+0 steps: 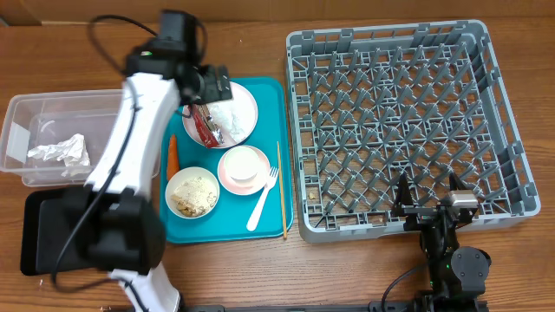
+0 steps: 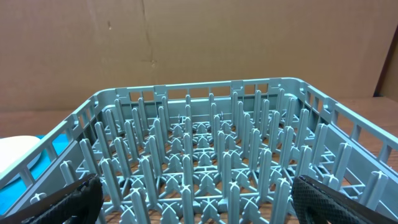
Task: Sort waste into correct bins and load items into the dishwasher
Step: 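Return the left gripper to the plate and grasp the red wrappers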
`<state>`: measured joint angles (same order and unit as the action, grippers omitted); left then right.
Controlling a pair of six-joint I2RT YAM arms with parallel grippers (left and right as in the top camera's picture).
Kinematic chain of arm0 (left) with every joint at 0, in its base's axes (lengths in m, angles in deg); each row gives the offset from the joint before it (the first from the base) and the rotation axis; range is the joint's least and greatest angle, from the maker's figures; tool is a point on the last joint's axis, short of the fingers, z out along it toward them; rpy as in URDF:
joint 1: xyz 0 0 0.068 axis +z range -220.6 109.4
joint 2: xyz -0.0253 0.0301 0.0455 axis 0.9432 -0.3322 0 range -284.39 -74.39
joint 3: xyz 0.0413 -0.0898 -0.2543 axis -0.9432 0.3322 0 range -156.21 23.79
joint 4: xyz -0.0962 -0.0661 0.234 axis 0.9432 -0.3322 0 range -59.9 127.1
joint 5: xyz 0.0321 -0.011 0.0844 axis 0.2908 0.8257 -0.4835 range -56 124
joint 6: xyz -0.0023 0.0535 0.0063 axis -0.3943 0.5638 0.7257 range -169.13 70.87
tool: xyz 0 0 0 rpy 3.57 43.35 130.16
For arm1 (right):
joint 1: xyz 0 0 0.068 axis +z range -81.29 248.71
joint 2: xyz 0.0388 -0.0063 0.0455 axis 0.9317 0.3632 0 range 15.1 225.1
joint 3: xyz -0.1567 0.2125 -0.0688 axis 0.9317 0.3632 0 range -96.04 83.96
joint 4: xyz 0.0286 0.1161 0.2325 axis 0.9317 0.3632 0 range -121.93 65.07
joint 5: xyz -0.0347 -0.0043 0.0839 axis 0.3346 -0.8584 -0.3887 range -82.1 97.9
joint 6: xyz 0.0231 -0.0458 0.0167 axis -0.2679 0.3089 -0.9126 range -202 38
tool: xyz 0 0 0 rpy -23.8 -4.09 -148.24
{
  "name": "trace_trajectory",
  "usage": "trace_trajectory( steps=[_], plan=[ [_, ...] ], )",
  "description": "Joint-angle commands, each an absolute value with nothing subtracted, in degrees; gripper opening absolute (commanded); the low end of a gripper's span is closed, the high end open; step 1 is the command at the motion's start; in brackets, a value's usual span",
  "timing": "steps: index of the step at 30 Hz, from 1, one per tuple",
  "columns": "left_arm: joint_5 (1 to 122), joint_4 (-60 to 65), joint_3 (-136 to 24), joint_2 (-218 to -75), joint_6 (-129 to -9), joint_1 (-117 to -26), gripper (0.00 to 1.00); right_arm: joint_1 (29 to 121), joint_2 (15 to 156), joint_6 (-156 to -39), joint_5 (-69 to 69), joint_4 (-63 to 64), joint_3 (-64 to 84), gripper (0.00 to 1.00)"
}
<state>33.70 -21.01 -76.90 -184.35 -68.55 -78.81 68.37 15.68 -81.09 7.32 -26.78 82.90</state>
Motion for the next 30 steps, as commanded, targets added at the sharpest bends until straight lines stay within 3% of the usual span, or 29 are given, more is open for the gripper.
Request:
trace_trajectory(
  steps=[1, 7, 10, 12, 13, 30],
  plan=[
    [29.99, -20.92, -77.07, -191.84, -72.20, -80.01, 1.00, 68.21, 15.26, -80.89, 7.85, -27.09, 83.51, 1.00],
    [29.99, -21.60, -77.07, -197.88, -73.81, -79.20, 0.99, 68.19, 15.26, -80.89, 7.82, -27.09, 83.51, 1.00],
    [29.94, -21.93, -77.07, -198.47, -73.79, -79.20, 0.91, 68.21, 15.26, -80.89, 7.85, -27.09, 83.51, 1.00],
    [29.94, -21.93, -77.07, -198.47, -73.79, -79.20, 0.75, 68.19, 15.26, -80.89, 7.82, -27.09, 83.51, 1.00],
    [29.88, -22.13, -77.07, -198.47, -73.79, -79.20, 0.74, 68.19, 15.26, -80.89, 7.85, -27.09, 83.51, 1.00],
    [27.36, -22.45, -74.88, -198.49, -74.54, -79.20, 0.75, 68.19, 15.26, -80.89, 7.85, -27.09, 83.51, 1.00]
  ],
)
